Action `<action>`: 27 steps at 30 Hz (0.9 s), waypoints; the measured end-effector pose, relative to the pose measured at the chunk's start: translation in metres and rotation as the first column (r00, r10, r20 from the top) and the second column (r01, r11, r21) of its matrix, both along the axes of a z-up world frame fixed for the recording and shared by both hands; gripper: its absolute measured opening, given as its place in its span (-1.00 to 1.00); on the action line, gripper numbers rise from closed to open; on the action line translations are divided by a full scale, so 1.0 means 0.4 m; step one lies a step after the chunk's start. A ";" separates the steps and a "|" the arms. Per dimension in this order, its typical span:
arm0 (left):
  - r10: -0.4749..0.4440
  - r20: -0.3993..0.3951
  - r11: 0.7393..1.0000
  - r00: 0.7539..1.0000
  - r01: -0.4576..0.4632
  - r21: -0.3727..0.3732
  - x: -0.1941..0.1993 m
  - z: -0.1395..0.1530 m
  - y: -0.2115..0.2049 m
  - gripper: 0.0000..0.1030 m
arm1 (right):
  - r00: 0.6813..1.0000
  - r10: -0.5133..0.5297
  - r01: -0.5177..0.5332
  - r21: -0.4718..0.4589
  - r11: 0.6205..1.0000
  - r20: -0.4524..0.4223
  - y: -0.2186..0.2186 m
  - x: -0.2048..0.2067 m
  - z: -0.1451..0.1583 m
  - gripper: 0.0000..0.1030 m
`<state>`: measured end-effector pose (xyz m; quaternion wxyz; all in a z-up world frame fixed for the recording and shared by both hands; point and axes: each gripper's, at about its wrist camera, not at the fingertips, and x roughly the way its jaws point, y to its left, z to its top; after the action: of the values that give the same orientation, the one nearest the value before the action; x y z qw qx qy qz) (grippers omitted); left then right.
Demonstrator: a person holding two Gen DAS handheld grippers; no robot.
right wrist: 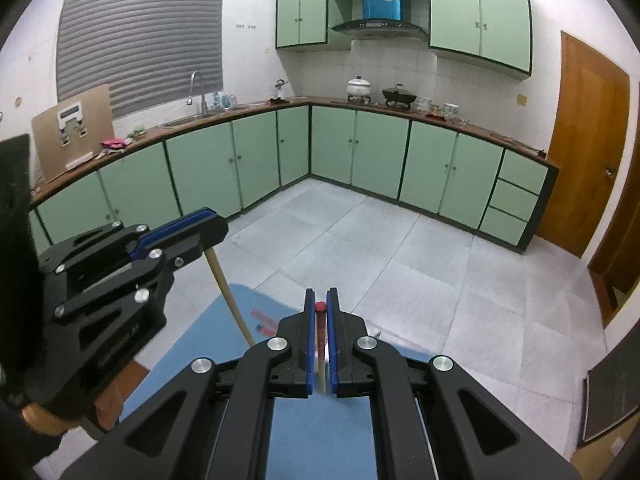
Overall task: Organize utensils
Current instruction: 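Lift both chopsticks, carry them over the white holder and lower them in, then open both grippers to release the chopsticks into the holder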
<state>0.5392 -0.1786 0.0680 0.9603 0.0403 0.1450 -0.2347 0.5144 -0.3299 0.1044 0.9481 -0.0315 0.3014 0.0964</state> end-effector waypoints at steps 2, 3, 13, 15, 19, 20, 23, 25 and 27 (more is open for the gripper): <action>0.006 0.019 1.000 1.000 -0.006 -0.002 0.037 0.009 -0.022 -0.89 | 1.000 -0.015 0.015 -0.009 1.000 0.008 -0.005 0.045 0.005 -0.90; 0.009 0.023 1.000 1.000 -0.009 -0.002 0.050 0.010 -0.029 -0.89 | 1.000 -0.022 0.022 -0.009 1.000 0.009 -0.008 0.066 0.004 -0.90; 0.045 -0.022 0.999 0.999 -0.045 0.017 0.217 -0.168 -0.077 -0.88 | 0.995 -0.064 0.065 0.008 0.998 -0.081 -0.066 0.229 -0.184 -0.90; 0.051 -0.053 0.999 0.997 -0.050 0.017 0.234 -0.211 -0.071 -0.88 | 0.992 -0.068 0.069 0.003 0.998 -0.108 -0.071 0.246 -0.230 -0.90; 0.064 -0.079 0.998 0.995 -0.063 0.021 0.250 -0.241 -0.057 -0.79 | 0.990 -0.081 0.083 0.009 0.997 -0.119 -0.079 0.250 -0.261 -0.84; 0.067 -0.081 0.998 0.994 -0.066 0.016 0.248 -0.234 -0.049 -0.60 | 0.990 -0.082 0.085 0.017 0.996 -0.116 -0.084 0.245 -0.257 -0.82; 0.082 -0.058 0.997 0.995 -0.082 0.008 0.213 -0.197 -0.020 -0.14 | 0.992 -0.096 0.100 0.053 0.994 -0.080 -0.104 0.213 -0.213 -0.67; 0.081 -0.050 0.997 0.995 -0.080 0.017 0.175 -0.171 0.000 0.01 | 0.994 -0.093 0.098 0.084 0.992 -0.060 -0.114 0.179 -0.179 -0.66; 0.090 -0.044 0.996 0.995 -0.089 0.032 0.120 -0.141 0.028 0.28 | 0.995 -0.090 0.093 0.102 0.990 -0.033 -0.122 0.130 -0.148 -0.55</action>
<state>0.5871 -0.1674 0.0116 0.9656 0.0427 0.1721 -0.1900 0.5663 -0.3785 0.0452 0.9476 0.0327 0.3103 0.0687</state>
